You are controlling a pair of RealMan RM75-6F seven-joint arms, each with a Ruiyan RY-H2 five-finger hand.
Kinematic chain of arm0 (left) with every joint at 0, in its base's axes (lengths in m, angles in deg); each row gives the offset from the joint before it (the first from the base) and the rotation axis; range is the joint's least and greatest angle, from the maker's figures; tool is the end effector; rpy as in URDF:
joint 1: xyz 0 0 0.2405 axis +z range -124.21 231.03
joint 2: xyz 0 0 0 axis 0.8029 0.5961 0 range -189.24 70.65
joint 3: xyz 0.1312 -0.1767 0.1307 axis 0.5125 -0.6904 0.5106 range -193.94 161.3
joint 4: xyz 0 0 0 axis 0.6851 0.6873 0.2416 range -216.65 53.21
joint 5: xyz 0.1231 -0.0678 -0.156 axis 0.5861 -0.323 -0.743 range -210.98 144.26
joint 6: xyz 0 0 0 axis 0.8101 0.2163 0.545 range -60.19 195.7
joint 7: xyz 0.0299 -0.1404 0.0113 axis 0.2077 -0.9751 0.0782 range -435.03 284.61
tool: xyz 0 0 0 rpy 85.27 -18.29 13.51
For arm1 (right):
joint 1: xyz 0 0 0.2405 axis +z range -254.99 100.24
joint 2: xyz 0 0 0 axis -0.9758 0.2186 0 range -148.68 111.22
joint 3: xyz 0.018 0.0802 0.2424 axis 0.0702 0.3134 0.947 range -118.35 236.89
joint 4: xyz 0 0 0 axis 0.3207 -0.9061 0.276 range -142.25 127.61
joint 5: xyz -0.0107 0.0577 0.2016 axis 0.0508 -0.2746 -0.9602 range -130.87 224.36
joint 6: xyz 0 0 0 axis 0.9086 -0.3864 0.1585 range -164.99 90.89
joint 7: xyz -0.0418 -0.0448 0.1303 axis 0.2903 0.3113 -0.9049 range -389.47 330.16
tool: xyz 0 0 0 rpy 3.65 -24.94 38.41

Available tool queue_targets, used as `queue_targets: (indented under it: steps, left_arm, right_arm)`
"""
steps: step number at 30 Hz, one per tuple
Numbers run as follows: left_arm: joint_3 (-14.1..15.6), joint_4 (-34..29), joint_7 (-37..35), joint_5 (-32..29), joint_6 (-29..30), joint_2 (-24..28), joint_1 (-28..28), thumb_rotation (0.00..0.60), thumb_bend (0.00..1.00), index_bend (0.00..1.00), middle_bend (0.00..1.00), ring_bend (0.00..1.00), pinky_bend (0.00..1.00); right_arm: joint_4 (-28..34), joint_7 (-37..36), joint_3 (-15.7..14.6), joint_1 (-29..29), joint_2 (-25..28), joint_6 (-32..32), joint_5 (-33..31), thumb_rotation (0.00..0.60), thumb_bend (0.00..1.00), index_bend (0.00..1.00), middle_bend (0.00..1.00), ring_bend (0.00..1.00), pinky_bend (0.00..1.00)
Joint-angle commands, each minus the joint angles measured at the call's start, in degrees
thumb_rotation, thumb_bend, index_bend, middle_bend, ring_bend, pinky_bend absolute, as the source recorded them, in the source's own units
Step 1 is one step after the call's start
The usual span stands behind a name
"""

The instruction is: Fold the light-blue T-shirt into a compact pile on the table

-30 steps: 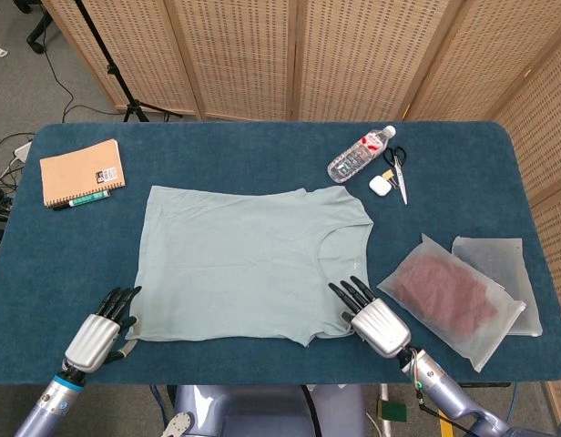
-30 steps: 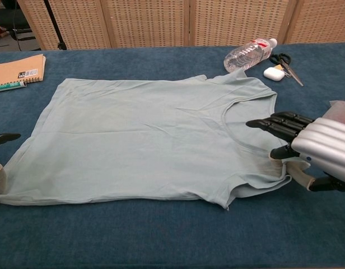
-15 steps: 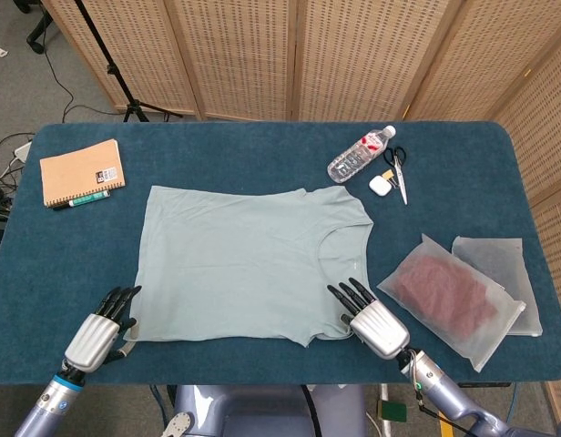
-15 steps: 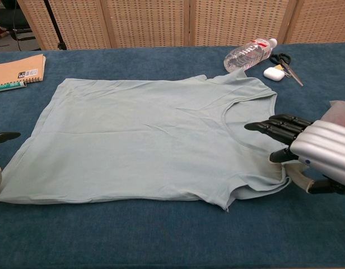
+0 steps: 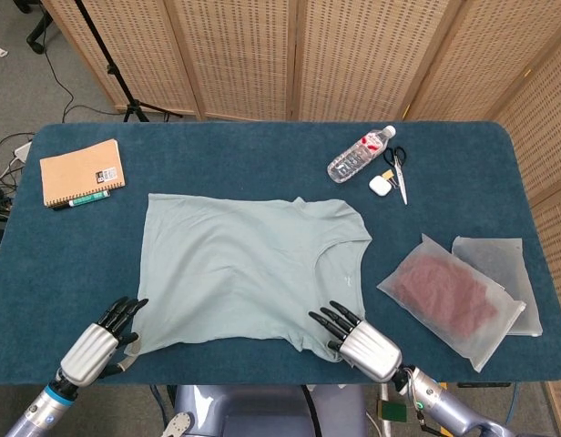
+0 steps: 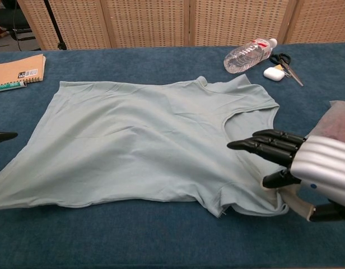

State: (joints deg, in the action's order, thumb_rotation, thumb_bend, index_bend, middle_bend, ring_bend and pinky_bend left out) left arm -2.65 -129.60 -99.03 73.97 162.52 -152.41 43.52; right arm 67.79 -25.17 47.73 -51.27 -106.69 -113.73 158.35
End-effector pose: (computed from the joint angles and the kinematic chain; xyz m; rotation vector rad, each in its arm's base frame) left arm -0.3246 0.1496 0.0184 -1.9186 -0.9476 -1.2184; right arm -0.2153 -0.1923 -0.0190 2.2712 -0.5762 1.1543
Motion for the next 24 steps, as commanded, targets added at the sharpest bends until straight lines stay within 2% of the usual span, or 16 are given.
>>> queue_targets:
  steps: [1, 7, 15, 20, 24]
  left_arm:
    - [1.68, -2.04, 1.06, 1.76, 1.35, 2.28, 0.22, 0.600, 0.52, 0.80, 0.00, 0.00, 0.00]
    - [5.76, -6.43, 4.76, 5.81, 3.64, 7.13, 1.60, 0.600, 0.52, 0.80, 0.00, 0.00, 0.00]
    - [8.58, -7.14, 6.14, 9.10, 5.98, 9.27, 3.29, 0.600, 0.52, 0.80, 0.00, 0.00, 0.00]
    - [8.74, -7.67, 6.54, 9.82, 6.36, 9.70, 3.50, 0.600, 0.51, 0.80, 0.00, 0.00, 0.00]
    - [7.55, -8.71, 6.48, 8.91, 5.94, 9.80, 3.15, 0.600, 0.52, 0.80, 0.00, 0.00, 0.00]
  right_arm:
    - [1.87, -1.14, -1.91, 1.02, 1.28, 0.73, 2.13, 0.600, 0.75, 0.62, 0.00, 0.00, 0.00]
    - [5.75, -0.33, -6.30, 1.59, 3.41, 0.70, 7.74, 0.600, 0.75, 0.62, 0.00, 0.00, 0.00]
    - [8.31, 0.99, -9.81, 0.99, 5.02, 0.20, 12.04, 0.600, 0.75, 0.62, 0.00, 0.00, 0.00]
    - [8.48, 1.60, -9.90, 0.58, 4.89, 0.70, 12.23, 0.600, 0.75, 0.62, 0.00, 0.00, 0.00]
    - [8.38, 0.90, -8.83, 0.51, 4.84, 0.91, 10.91, 0.600, 0.75, 0.62, 0.00, 0.00, 0.00]
